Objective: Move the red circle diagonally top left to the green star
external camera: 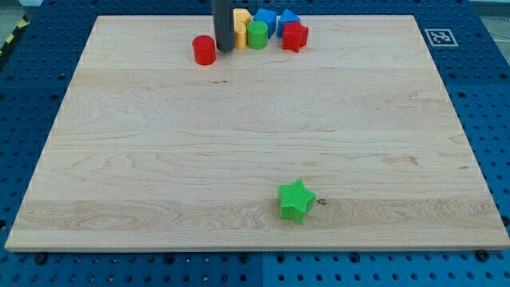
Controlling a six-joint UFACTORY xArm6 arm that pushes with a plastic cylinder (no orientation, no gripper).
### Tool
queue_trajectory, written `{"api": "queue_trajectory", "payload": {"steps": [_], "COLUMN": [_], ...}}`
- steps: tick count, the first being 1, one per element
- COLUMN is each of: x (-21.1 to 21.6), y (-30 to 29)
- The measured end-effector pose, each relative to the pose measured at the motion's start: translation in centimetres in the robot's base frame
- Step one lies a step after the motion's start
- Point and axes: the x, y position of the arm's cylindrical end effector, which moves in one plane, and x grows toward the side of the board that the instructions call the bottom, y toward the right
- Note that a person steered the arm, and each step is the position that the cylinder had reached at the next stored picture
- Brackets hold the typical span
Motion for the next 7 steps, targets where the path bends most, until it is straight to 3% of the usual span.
{"api": "queue_trajectory", "payload": {"steps": [2, 4, 5, 7], "x": [0.1, 7.5, 7.4, 4.5], "y": [-5.4, 4.6, 6.9, 20.1]}}
